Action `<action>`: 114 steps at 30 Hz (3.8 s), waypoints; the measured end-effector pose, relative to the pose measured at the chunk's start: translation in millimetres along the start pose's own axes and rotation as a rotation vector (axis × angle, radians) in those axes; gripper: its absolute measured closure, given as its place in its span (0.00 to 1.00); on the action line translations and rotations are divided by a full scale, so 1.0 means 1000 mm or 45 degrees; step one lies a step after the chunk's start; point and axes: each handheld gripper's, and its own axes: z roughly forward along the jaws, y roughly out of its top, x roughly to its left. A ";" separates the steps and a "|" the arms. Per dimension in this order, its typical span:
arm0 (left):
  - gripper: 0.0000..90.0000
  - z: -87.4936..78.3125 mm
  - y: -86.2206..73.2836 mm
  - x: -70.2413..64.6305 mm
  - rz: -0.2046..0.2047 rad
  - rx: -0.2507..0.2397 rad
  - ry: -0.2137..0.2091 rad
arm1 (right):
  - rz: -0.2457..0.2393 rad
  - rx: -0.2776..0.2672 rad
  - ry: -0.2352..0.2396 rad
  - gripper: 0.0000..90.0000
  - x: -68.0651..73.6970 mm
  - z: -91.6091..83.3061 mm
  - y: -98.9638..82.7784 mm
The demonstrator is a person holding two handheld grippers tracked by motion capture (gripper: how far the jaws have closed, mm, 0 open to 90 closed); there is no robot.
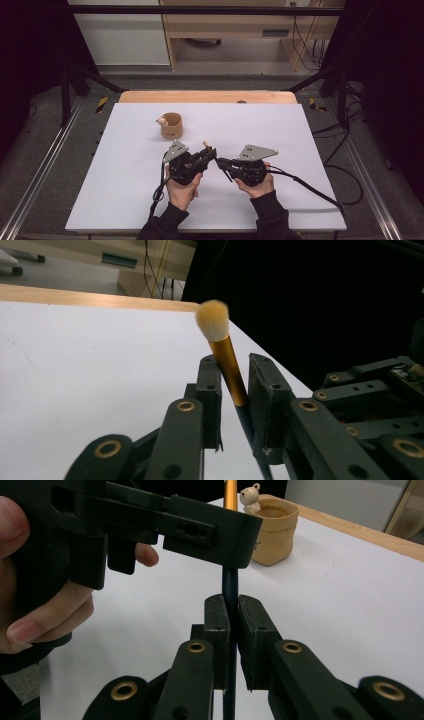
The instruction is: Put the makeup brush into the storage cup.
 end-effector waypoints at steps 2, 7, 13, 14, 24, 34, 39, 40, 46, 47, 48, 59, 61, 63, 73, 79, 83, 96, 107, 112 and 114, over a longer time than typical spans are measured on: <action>0.87 -0.001 0.000 -0.001 -0.003 -0.012 -0.016 | 0.001 -0.004 0.001 0.93 0.000 0.000 0.000; 0.93 -0.003 0.000 -0.006 0.053 -0.030 -0.038 | -0.004 -0.024 0.010 1.00 0.001 -0.001 0.000; 0.93 -0.004 0.003 -0.005 0.099 -0.011 -0.010 | -0.020 -0.024 -0.030 0.93 0.001 -0.005 0.001; 0.93 -0.005 0.004 -0.004 0.112 -0.009 -0.002 | -0.023 -0.025 -0.054 0.88 0.000 -0.006 0.001; 0.93 -0.013 0.015 0.002 0.173 -0.009 0.035 | 0.036 -0.025 -0.158 0.58 -0.011 -0.012 -0.004; 0.93 -0.021 0.025 0.010 0.218 -0.003 0.078 | 0.082 -0.018 -0.252 0.33 -0.025 -0.020 -0.014; 0.93 -0.028 0.030 0.014 0.239 -0.009 0.096 | 0.100 -0.010 -0.283 0.24 -0.030 -0.024 -0.019; 0.93 -0.030 0.032 0.016 0.238 -0.011 0.103 | 0.118 -0.011 -0.296 0.21 -0.032 -0.026 -0.021; 0.93 -0.037 0.039 0.025 0.265 -0.008 0.137 | 0.142 -0.007 -0.334 0.15 -0.036 -0.033 -0.025; 0.93 -0.038 0.040 0.026 0.266 -0.008 0.142 | 0.143 -0.010 -0.338 0.14 -0.038 -0.035 -0.026; 0.93 -0.038 0.040 0.026 0.266 -0.008 0.142 | 0.143 -0.010 -0.338 0.14 -0.038 -0.035 -0.026; 0.93 -0.050 0.058 0.043 0.288 -0.016 0.198 | 0.179 0.011 -0.403 0.10 -0.046 -0.049 -0.038; 0.93 -0.050 0.061 0.047 0.290 -0.014 0.211 | 0.180 0.019 -0.406 0.09 -0.047 -0.050 -0.041; 0.93 -0.050 0.064 0.049 0.290 -0.015 0.217 | 0.183 0.021 -0.411 0.09 -0.047 -0.052 -0.042; 0.93 -0.049 0.076 0.058 0.307 -0.020 0.255 | 0.201 0.027 -0.450 0.07 -0.050 -0.058 -0.048; 0.93 -0.046 0.083 0.064 0.305 -0.020 0.275 | 0.208 0.032 -0.459 0.07 -0.052 -0.059 -0.050; 0.93 -0.045 0.086 0.066 0.307 -0.028 0.281 | 0.216 0.035 -0.466 0.06 -0.052 -0.059 -0.051; 0.93 -0.034 0.102 0.078 0.310 -0.025 0.316 | 0.220 0.049 -0.478 0.05 -0.054 -0.058 -0.053; 0.93 -0.024 0.117 0.088 0.311 -0.030 0.352 | 0.224 0.050 -0.485 0.05 -0.055 -0.059 -0.053; 0.93 -0.018 0.118 0.096 0.298 -0.019 0.366 | 0.223 0.052 -0.485 0.05 -0.055 -0.058 -0.053; 0.93 -0.015 0.119 0.098 0.298 -0.015 0.370 | 0.225 0.051 -0.487 0.05 -0.055 -0.058 -0.053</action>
